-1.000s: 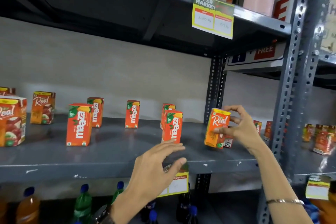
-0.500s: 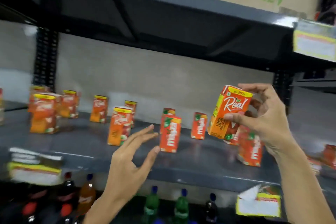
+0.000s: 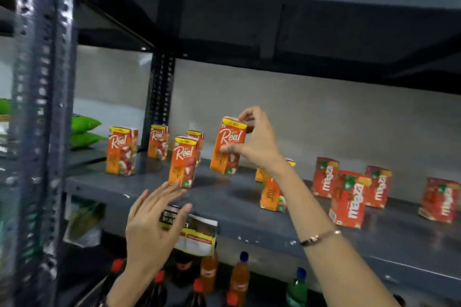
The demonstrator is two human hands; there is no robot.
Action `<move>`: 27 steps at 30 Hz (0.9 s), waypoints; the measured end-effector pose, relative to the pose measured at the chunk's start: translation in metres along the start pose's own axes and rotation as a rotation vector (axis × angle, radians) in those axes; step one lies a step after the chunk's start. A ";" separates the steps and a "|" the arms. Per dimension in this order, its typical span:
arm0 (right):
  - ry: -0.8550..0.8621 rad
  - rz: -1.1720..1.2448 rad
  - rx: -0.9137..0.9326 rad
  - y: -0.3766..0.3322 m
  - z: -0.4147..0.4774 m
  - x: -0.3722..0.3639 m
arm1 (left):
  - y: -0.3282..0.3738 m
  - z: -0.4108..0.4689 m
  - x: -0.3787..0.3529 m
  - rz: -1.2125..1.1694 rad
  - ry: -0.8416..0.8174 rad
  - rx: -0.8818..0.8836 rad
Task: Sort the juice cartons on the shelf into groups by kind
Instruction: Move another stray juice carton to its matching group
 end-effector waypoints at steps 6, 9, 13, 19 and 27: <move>-0.240 -0.128 -0.157 0.036 0.013 -0.060 | -0.008 -0.002 -0.013 0.018 -0.012 -0.013; -0.281 -0.107 -0.221 0.045 0.007 -0.070 | -0.010 -0.003 -0.014 0.021 0.011 -0.025; -0.305 -0.078 -0.262 0.049 0.003 -0.072 | -0.009 -0.003 -0.016 0.021 0.029 -0.026; -0.287 -0.201 -0.228 0.032 -0.005 -0.071 | -0.009 -0.003 -0.008 -0.048 0.071 0.038; 0.206 -0.340 0.051 -0.029 -0.069 0.057 | 0.064 0.002 -0.016 -0.272 0.137 -0.005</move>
Point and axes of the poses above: each hand's wrist, its own z-axis towards the middle knuckle, its own x-axis out of the back of the hand, y = z × x, the point moved 10 cm from there along z, towards the middle knuckle, and after that the axes turned 13 degrees about -y, right-handed, at the moved point
